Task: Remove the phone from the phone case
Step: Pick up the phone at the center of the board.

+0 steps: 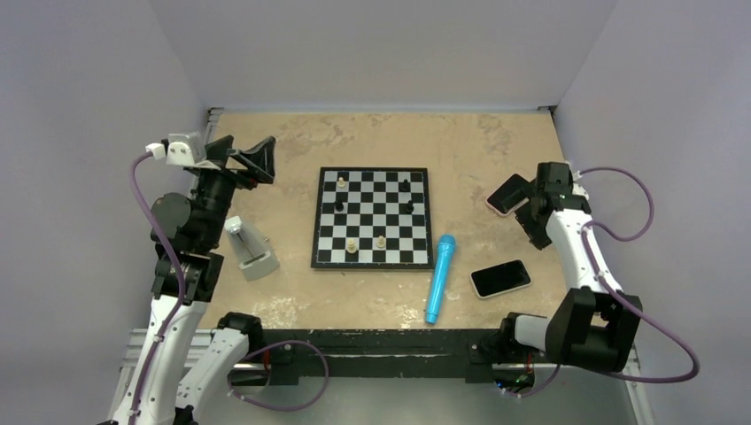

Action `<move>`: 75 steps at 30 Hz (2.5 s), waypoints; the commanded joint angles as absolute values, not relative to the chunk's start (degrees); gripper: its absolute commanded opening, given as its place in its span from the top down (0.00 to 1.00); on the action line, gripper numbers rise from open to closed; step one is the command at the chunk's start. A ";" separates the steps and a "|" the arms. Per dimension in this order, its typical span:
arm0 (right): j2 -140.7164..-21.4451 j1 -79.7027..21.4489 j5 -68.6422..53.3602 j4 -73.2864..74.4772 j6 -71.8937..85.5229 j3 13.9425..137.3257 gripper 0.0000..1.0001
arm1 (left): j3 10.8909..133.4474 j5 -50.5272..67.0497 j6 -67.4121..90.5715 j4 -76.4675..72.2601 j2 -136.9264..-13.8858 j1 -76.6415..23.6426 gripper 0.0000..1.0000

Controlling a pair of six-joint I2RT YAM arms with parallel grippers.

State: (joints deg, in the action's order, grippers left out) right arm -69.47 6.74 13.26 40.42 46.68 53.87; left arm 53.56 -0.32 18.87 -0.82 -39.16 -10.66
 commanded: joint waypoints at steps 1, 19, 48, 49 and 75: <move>-72.34 11.78 7.59 49.36 50.55 51.30 0.02 | 53.64 -0.99 18.59 -3.50 -39.70 -10.99 0.03; -76.15 18.52 -2.77 40.94 49.55 37.66 0.04 | 53.88 -0.26 19.16 -3.39 -39.88 -12.03 0.03; -73.76 18.56 1.46 44.35 51.61 36.66 0.05 | 54.28 -0.97 18.51 -2.80 -39.84 -14.04 0.03; -74.67 18.60 1.16 43.73 51.73 37.01 0.05 | 54.28 -0.97 18.54 -2.76 -39.91 -14.06 0.03; -77.20 18.29 0.28 32.15 56.31 33.88 0.80 | 53.53 0.93 19.97 -3.96 -40.88 -14.16 0.04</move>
